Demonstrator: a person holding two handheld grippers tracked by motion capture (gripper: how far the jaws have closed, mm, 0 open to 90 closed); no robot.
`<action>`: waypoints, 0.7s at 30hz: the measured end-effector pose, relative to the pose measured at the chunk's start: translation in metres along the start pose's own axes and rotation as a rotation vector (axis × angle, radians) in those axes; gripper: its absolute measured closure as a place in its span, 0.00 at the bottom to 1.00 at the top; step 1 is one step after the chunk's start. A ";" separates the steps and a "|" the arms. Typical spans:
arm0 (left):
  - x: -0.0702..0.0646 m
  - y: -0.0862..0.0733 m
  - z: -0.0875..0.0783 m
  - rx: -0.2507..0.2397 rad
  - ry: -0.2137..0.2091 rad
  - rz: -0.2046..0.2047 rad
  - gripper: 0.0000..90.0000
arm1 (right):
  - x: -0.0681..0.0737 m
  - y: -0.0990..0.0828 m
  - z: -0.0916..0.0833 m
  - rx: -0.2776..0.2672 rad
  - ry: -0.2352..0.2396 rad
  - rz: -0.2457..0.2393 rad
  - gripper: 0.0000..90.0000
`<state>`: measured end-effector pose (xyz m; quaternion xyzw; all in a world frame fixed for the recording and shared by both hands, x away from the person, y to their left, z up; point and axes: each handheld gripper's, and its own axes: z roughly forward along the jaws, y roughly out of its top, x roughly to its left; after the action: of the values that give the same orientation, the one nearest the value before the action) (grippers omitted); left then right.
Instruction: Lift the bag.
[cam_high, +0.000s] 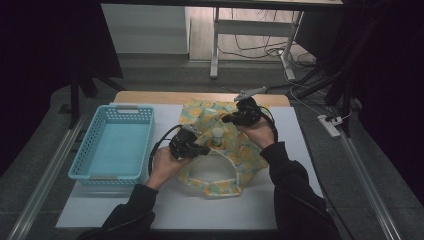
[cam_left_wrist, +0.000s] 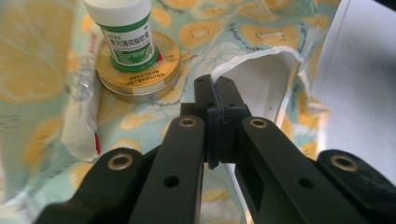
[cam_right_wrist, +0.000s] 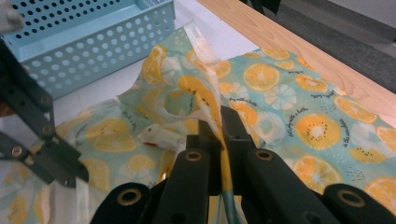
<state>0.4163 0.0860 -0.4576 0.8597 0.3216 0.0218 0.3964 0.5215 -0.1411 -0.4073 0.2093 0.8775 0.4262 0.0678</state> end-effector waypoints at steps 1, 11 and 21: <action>0.001 0.002 -0.003 -0.008 -0.002 0.001 1.00 | 0.001 0.001 -0.001 0.000 0.002 -0.005 0.99; 0.001 0.023 -0.029 -0.069 -0.004 0.012 1.00 | 0.012 0.012 -0.009 -0.006 0.015 -0.035 0.99; 0.012 0.045 -0.049 -0.088 -0.060 -0.022 1.00 | 0.019 0.025 -0.021 -0.014 0.032 -0.045 0.99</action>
<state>0.4360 0.1041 -0.3955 0.8381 0.3176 0.0057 0.4436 0.5058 -0.1346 -0.3733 0.1823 0.8799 0.4339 0.0648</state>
